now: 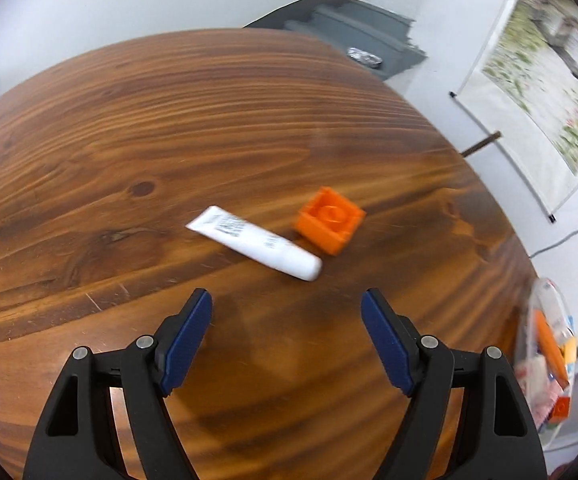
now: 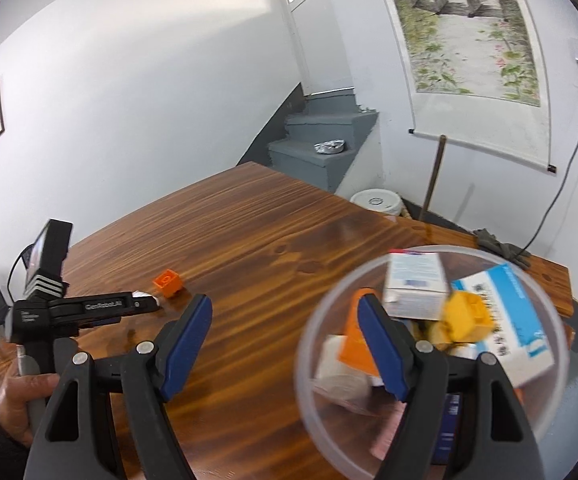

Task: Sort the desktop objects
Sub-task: 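Withdraw both open tools from the bowl toward the remaining items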

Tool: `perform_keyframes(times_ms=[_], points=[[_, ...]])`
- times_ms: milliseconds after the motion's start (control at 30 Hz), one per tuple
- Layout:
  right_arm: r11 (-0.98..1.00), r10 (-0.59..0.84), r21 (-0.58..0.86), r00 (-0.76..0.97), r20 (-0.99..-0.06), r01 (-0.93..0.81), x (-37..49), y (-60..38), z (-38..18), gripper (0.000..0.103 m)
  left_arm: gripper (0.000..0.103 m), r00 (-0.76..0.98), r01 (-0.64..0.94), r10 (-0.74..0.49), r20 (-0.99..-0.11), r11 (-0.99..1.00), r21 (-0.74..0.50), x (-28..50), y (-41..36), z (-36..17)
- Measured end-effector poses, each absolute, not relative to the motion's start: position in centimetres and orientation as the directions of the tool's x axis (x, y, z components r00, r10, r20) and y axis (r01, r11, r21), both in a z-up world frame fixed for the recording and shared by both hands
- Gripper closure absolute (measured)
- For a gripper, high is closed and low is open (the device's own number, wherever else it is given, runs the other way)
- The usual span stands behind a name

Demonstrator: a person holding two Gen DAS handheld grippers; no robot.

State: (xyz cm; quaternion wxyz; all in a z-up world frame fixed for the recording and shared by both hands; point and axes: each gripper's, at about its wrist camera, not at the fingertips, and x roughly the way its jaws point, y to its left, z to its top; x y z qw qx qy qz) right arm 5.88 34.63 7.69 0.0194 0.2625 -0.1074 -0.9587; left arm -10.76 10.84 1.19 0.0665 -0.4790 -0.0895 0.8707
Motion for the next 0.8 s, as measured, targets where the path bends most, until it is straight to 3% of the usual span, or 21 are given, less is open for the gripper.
perform_keyframes(times_ms=[433, 800], points=[[-0.977, -0.179, 0.2, -0.812, -0.555, 0.079, 1.9, 29.8, 5.8, 0.024, 0.023, -0.539, 0.005, 0.165, -0.826, -0.98, -0.199, -13.6, 9.8, 0.7], [-0.975, -0.211, 0.186, -0.768, -0.605, 0.121, -0.2, 27.7, 4.3, 0.024, 0.023, -0.552, -0.009, 0.096, -0.828, -0.994, -0.109, -13.5, 8.4, 0.8]])
